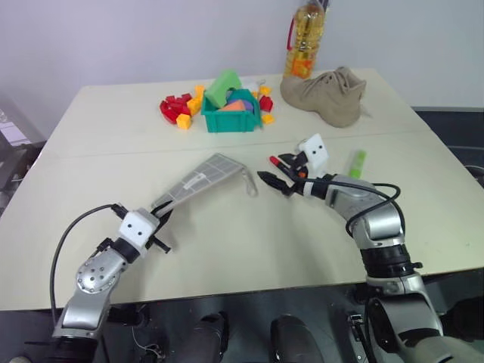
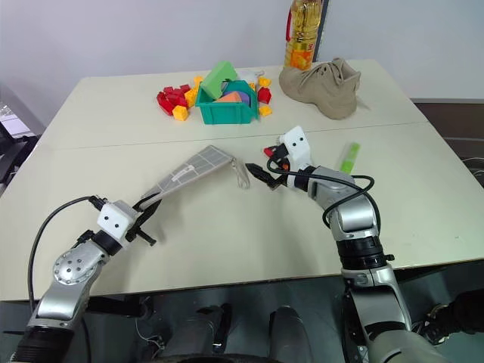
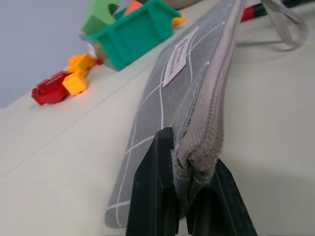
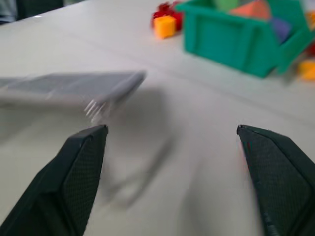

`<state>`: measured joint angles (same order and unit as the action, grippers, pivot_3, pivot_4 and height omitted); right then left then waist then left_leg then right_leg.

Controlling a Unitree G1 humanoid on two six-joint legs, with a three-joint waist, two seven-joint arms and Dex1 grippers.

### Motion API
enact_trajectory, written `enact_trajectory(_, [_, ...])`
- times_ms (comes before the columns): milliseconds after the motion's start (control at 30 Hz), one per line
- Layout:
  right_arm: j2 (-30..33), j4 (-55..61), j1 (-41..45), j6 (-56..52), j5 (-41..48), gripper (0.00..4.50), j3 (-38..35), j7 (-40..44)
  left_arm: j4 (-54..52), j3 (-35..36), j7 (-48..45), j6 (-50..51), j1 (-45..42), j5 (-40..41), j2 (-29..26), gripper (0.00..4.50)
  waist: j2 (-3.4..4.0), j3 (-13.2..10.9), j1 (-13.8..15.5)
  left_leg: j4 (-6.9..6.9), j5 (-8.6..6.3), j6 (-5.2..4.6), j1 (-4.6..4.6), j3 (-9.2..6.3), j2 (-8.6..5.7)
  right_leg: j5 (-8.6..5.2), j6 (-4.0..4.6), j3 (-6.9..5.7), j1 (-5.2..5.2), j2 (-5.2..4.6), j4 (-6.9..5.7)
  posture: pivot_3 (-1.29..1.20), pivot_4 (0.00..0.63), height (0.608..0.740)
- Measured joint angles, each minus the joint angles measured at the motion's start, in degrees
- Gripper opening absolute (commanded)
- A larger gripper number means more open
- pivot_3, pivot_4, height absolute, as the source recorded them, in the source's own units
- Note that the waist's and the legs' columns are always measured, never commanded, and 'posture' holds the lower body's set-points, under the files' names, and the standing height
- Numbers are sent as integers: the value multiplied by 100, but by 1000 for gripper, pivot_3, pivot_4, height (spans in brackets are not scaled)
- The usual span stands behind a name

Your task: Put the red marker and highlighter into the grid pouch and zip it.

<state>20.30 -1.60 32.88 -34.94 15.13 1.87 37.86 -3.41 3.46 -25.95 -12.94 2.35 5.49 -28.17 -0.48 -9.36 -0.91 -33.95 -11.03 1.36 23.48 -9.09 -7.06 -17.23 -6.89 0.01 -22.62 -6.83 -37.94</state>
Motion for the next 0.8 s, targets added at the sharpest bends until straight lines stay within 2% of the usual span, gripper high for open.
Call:
enact_trajectory(267, [-474,-155,3,-113,-67,4460,229,-405,-175,-180,105,242,-194,-197,260,0,0,0,8,0,0,1,1,0,0,0,0,0,0,0,0,0,150,740])
enact_trajectory(367, [-575,-465,125,39,-159,3653,242,-534,-179,-213,70,246,-204,-204,261,0,0,0,8,-1,1,1,1,0,-1,0,1,0,-1,0,0,0,150,740])
enact_trajectory(567, [-618,-634,216,155,-183,458,244,-517,-180,-223,50,247,-256,-251,262,0,0,0,8,-1,0,1,1,0,-1,0,1,0,-1,0,1,0,150,740])
enact_trajectory(600, [-617,-633,216,154,-183,45,245,-510,-180,-225,49,249,-255,-254,262,0,0,0,8,-1,0,1,1,0,-1,0,1,0,-1,0,1,0,150,740])
enact_trajectory(700, [-558,-510,216,147,-273,45,401,-463,-204,-232,50,321,-255,-257,276,0,0,0,6,0,0,1,1,-1,0,0,1,0,-2,1,1,0,150,740])
enact_trajectory(800, [-331,-158,180,166,-516,45,866,-280,-311,-279,92,544,-259,-263,402,0,0,0,7,0,0,1,1,-1,-1,0,0,-1,-1,0,1,0,150,740])
